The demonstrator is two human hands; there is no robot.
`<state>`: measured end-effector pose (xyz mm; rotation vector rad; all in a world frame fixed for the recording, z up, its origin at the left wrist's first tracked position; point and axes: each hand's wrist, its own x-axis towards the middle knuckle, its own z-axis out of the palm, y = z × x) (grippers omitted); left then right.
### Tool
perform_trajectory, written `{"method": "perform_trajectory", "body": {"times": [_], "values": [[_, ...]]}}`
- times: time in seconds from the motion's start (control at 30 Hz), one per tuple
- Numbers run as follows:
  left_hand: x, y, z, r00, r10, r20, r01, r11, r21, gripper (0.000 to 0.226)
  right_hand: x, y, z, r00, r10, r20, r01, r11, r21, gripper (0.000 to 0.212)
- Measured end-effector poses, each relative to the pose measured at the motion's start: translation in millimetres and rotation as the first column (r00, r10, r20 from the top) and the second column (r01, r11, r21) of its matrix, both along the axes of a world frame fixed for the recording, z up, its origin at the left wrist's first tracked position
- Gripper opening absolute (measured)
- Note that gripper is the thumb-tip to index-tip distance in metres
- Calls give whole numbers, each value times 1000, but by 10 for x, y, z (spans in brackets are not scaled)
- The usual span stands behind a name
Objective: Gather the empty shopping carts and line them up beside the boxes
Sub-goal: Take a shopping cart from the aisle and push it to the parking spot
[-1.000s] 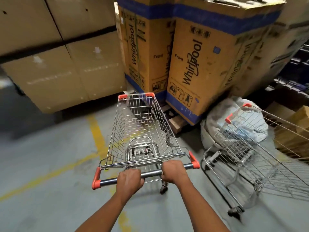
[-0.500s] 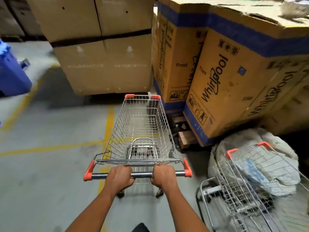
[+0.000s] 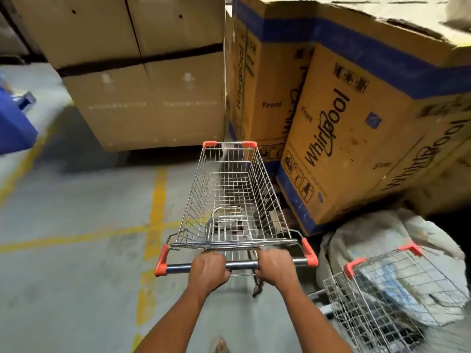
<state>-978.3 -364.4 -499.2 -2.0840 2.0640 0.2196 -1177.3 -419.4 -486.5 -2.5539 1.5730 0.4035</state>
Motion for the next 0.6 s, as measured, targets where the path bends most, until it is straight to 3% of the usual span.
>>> {"method": "perform_trajectory", "body": {"times": [0.23,0.6], "values": [[-356,-691,-6,1000,4,-12,-4,1000,15,30,-323,-756,79,998,31,-58,-30,999,10,16],[-659,-1576,-28,999,44,-9,-44,999,-3,26,-604,-1732,2,998,54,-46,-53,999,12,23]]}}
